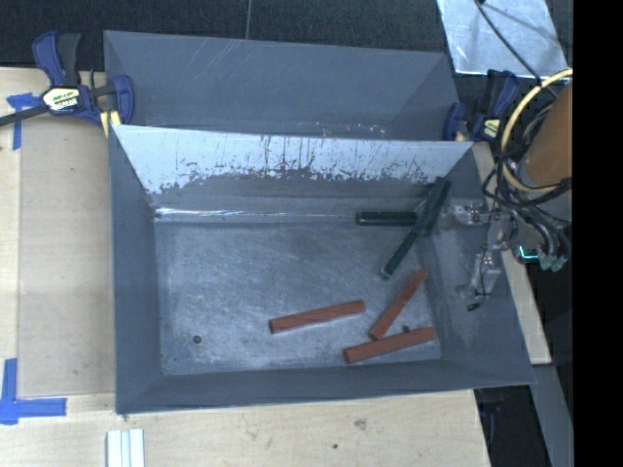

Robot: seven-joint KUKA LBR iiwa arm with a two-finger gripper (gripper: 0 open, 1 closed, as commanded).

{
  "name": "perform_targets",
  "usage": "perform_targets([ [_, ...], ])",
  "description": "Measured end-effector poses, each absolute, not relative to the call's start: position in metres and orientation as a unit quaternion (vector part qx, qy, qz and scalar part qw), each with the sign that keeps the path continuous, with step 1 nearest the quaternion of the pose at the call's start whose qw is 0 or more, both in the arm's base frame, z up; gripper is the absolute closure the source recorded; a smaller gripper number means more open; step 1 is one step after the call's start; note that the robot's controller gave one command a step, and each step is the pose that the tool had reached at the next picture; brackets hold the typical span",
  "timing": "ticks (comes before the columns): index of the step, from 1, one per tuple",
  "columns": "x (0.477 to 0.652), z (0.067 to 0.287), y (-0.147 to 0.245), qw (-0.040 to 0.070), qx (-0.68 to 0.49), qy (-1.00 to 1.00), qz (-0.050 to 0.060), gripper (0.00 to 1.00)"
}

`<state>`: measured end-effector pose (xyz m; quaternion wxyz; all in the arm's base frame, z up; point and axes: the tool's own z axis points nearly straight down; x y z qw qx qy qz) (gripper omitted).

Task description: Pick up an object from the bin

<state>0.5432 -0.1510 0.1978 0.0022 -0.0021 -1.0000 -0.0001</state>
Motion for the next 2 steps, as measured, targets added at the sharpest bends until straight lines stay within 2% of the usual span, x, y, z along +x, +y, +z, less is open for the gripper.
perform_targets([
  [1, 0.512, 0.067, -0.132, 0.002, 0.056, -0.998, 0.0, 0.0],
  [2, 0.487, 0.073, -0.075, -0.008, 0.071, -0.997, 0.001, 0.0],
])
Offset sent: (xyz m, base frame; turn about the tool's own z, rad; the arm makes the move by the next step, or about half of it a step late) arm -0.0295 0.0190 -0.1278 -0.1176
